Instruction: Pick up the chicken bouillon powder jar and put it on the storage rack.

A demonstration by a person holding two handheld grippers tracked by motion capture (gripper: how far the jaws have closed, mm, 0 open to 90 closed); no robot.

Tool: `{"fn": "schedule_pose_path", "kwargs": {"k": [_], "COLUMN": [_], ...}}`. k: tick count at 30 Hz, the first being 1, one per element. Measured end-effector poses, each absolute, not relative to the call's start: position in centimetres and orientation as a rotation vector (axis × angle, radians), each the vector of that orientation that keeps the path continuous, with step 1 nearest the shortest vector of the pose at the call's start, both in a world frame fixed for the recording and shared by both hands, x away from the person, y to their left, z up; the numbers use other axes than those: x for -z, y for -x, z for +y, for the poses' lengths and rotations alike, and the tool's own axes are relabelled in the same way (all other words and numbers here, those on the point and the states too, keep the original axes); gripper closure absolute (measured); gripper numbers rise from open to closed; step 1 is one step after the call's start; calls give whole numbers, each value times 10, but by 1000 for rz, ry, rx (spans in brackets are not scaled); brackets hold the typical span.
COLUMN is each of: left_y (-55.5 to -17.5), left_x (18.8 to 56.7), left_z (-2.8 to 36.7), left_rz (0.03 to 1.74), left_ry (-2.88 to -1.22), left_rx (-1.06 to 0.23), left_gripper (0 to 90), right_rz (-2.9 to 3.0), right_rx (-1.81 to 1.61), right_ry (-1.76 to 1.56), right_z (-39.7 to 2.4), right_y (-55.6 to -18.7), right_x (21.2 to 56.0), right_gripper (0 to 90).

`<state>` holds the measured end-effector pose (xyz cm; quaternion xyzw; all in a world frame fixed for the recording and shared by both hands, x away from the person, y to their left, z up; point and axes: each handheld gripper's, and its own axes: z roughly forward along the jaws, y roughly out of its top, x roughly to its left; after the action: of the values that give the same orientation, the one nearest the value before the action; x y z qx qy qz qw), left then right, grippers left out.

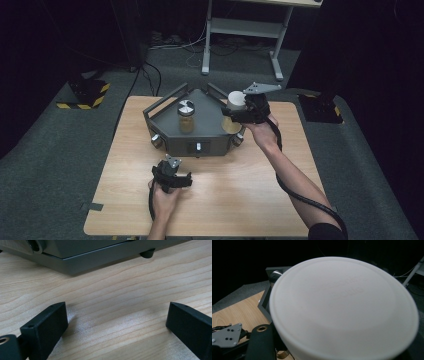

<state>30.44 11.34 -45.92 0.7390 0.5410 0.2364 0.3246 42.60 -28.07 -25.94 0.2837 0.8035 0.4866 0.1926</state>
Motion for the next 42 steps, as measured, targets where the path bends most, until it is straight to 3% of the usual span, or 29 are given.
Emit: {"fn": "schedule_pose_path", "kwargs": {"k": [23, 42], "left_y": [-304, -304], "left_x": [460, 460], "left_z": [113, 113], "left_rz": [1421, 1420], "left_ry": [-1933, -1933], "left_rx": [-618, -618], "left_gripper": [37, 37], "right_rz": [2294, 2273], "right_rx": [-1282, -1253], "right_ry": [-835, -833], "right_z": [-226, -220], "right_y": [-459, -462], "right_x": [281, 295], "right_gripper": [349, 348]}}
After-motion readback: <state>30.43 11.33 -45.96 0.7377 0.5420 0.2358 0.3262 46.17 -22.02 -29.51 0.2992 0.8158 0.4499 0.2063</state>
